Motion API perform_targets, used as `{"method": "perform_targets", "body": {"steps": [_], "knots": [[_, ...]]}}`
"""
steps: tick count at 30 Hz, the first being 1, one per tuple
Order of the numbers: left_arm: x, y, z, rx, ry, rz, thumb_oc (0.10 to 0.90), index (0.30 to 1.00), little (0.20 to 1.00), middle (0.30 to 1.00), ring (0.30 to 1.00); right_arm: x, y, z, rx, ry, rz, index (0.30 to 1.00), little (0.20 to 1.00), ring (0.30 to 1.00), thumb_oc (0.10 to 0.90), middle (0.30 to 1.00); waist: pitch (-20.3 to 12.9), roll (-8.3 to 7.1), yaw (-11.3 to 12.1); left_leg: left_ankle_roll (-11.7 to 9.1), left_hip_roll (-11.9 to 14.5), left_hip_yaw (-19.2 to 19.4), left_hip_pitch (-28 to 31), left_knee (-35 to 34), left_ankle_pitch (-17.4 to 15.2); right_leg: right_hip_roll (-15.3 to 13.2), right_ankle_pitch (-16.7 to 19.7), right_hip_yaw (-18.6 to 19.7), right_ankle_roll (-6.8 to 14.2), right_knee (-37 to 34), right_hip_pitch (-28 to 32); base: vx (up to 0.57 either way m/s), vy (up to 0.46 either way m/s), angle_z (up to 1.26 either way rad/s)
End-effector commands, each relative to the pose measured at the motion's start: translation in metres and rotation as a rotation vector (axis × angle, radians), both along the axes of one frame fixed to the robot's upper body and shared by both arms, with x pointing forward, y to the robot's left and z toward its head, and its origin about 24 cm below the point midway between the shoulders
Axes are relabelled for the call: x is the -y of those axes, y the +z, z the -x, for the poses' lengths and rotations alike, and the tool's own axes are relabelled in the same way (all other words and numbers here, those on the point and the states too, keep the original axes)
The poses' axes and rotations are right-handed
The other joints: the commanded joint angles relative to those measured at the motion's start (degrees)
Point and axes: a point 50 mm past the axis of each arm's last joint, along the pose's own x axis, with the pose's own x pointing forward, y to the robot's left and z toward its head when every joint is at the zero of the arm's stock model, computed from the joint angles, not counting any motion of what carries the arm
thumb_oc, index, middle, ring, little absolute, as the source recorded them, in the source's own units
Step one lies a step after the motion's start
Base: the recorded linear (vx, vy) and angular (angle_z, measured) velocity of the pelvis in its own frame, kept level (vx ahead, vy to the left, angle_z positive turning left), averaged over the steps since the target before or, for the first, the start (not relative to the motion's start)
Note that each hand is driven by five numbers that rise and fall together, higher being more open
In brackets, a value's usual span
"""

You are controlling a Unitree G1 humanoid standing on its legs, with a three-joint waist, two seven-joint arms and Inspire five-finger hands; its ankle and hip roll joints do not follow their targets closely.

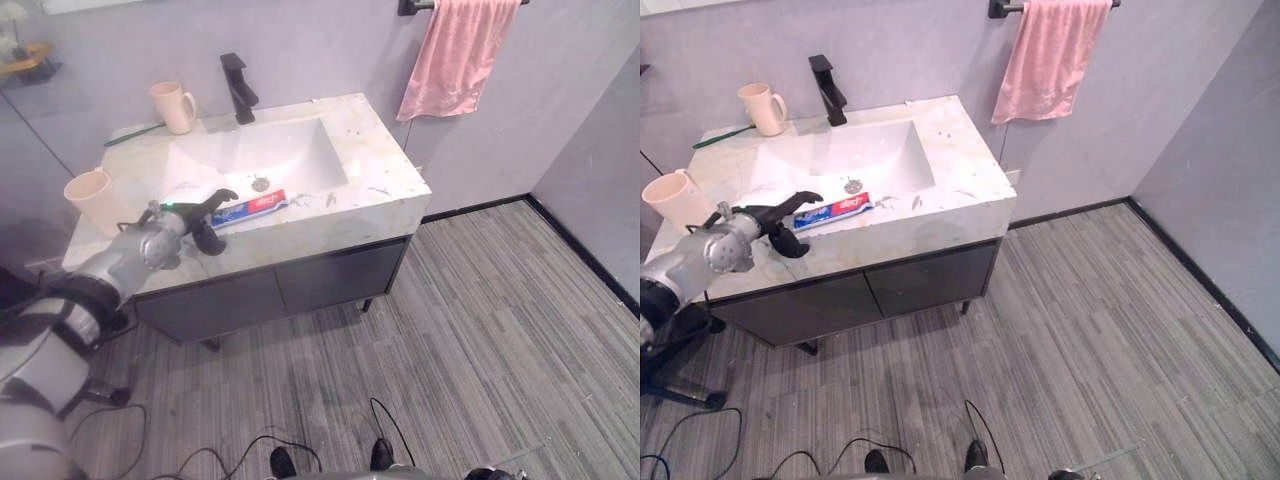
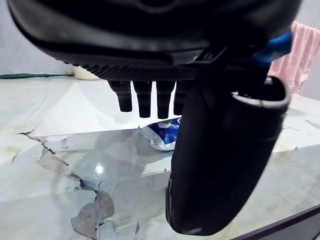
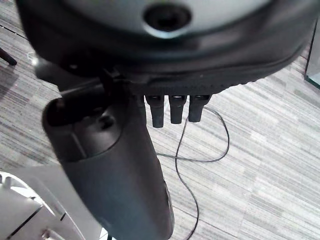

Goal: Organize the bathroom.

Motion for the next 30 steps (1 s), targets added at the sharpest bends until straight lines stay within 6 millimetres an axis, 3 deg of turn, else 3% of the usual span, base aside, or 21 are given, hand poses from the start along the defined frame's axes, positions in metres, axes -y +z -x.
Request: {"method": "perform_targets", "body": {"steps": [1, 2, 3, 10, 18, 30], "knots": [[-0.072, 0.117, 0.01, 0.725, 0.41, 0.065, 0.8, 0.9, 0.9, 0.9, 0.9, 0.005, -0.001, 0.014, -0.083, 0.02, 0.041, 0.9, 0.9, 0.9, 0.8, 0.9, -0.73, -0.71, 0.27, 0.04, -0.44, -0.51, -1.38, 3.02, -4.32, 0.41, -5.04, -0.09, 0.33, 1.82, 0.25, 0.0, 0.0, 0.0], [-0.072, 0.117, 0.01, 0.726, 0.411, 0.065, 0.8, 0.9, 0.9, 0.9, 0.9, 0.005, -0.001, 0.014, -0.083, 0.02, 0.042, 0.9, 0.9, 0.9, 0.8, 0.9, -0.74, -0.7, 0.25, 0.04, -0.44, -0.52, -1.39, 3.02, -4.32, 0.41, -5.04, -0.1, 0.33, 1.83, 0.25, 0.0, 0.0, 0.0], [-0.073, 0.135, 0.016, 0.866, 0.405, 0.139, 0.8, 0.9, 0.9, 0.9, 0.9, 0.005, -0.001, 0.015, -0.085, 0.007, 0.038, 0.9, 0.9, 0.9, 0.8, 0.9, -0.61, -0.81, 0.55, 0.01, -0.46, -0.79, -1.53, 3.01, -4.3, 0.51, -5.18, -0.06, 0.15, 1.86, 0.28, 0.0, 0.0, 0.0], [-0.076, 0.175, 0.039, 1.006, 0.369, 0.251, 0.8, 0.9, 0.9, 0.9, 0.9, 0.007, -0.003, 0.024, -0.096, -0.025, 0.034, 0.9, 0.9, 0.9, 0.8, 0.9, -0.34, -1.07, 1.8, -0.02, -0.67, -2.16, -1.49, 2.42, -4.15, 0.78, -5.32, -0.12, 0.03, 1.86, 0.39, 0.0, -0.002, 0.02], [-0.083, 0.192, 0.052, 1.052, 0.338, 0.248, 0.8, 0.9, 0.9, 0.9, 0.9, 0.008, -0.004, 0.033, -0.11, -0.019, 0.035, 0.9, 0.9, 0.9, 0.8, 0.9, -0.45, -0.96, 1.92, -0.17, -0.67, -2.34, -1.04, 2.15, -4.02, 0.8, -5.16, 0.09, 0.3, 1.52, 1.0, 0.01, 0.001, 0.01], [-0.064, 0.206, 0.045, 0.941, 0.218, 0.169, 0.8, 0.9, 0.9, 0.9, 0.9, 0.009, -0.003, 0.029, -0.102, -0.003, 0.04, 0.9, 0.9, 0.9, 0.8, 0.9, 0.01, -0.68, 1.48, -0.17, -0.63, -2.15, -0.87, 2.11, -3.95, 0.85, -4.87, 0.71, 0.54, 1.66, 0.83, 0.0, 0.0, 0.0]]}}
